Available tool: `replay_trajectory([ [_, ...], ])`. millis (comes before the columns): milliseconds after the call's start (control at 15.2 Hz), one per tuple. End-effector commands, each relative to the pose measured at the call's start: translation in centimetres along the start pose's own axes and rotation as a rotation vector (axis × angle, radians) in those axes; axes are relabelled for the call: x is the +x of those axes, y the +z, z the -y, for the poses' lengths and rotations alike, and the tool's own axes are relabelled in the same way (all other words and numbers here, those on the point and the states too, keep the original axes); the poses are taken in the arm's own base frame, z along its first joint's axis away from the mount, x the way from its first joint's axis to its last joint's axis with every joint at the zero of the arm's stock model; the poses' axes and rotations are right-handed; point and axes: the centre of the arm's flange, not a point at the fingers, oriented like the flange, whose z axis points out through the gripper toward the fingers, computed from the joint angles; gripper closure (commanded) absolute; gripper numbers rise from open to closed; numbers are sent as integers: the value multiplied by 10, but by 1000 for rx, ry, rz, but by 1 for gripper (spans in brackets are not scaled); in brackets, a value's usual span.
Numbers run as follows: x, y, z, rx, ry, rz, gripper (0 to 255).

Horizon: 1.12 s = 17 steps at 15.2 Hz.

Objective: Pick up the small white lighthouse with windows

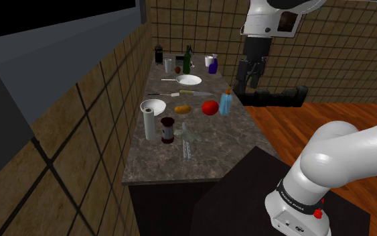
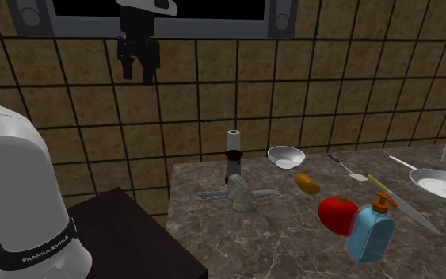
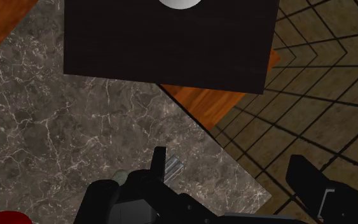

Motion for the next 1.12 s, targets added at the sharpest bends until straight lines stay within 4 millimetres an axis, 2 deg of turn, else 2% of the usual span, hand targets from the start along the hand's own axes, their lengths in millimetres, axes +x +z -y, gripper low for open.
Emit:
replay_trajectory([
  [0, 0, 0, 0, 0, 0, 0, 0],
  [1056, 160, 127, 5, -27, 74, -61, 0],
])
